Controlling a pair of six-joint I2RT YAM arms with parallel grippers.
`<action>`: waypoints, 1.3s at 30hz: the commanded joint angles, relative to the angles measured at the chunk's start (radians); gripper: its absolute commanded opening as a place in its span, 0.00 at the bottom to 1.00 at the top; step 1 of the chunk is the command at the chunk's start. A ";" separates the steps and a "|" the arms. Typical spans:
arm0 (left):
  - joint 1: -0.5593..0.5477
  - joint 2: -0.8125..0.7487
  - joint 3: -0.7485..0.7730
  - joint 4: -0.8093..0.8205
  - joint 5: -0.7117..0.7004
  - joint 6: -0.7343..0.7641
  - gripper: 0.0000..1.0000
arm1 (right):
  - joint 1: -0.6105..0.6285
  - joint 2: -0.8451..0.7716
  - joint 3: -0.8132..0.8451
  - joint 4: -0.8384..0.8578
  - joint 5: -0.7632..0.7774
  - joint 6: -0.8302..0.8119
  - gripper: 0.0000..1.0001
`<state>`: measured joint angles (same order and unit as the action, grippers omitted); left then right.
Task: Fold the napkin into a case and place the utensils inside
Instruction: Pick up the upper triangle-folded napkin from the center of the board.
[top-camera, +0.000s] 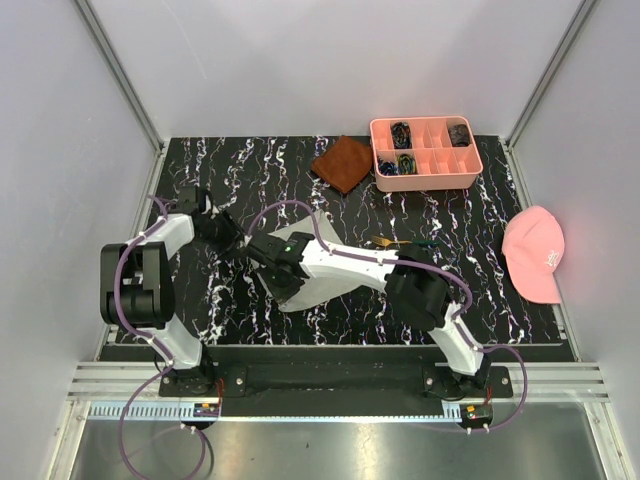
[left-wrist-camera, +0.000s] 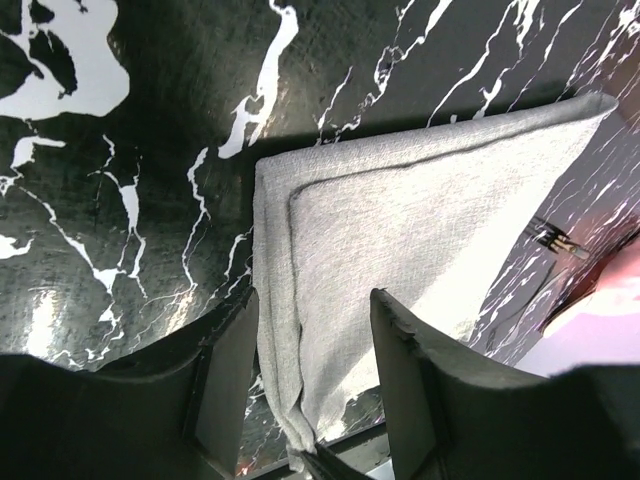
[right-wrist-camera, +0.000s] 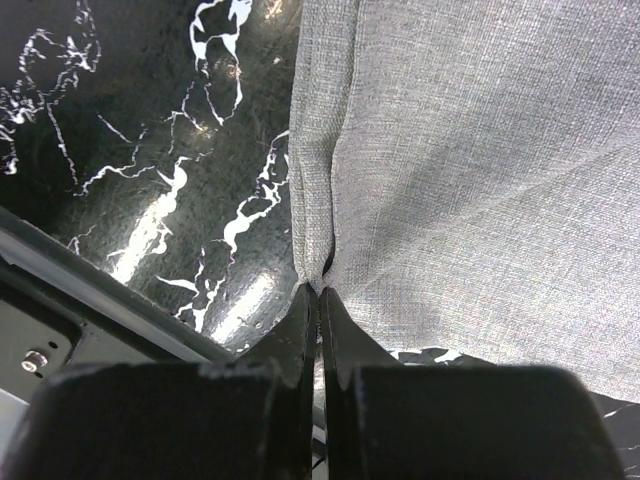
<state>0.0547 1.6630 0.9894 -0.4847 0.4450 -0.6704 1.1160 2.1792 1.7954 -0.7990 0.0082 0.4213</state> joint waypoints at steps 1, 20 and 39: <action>-0.001 -0.023 -0.014 0.040 -0.015 -0.026 0.52 | -0.018 -0.098 -0.011 0.037 -0.036 -0.006 0.00; -0.039 0.043 -0.009 0.047 -0.057 -0.041 0.52 | -0.051 -0.151 -0.033 0.069 -0.090 -0.006 0.00; -0.050 0.095 0.038 0.078 -0.114 -0.086 0.10 | -0.068 -0.170 -0.064 0.118 -0.154 -0.021 0.00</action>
<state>0.0093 1.7634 0.9791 -0.4271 0.3775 -0.7578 1.0527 2.0659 1.7332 -0.7216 -0.1005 0.4156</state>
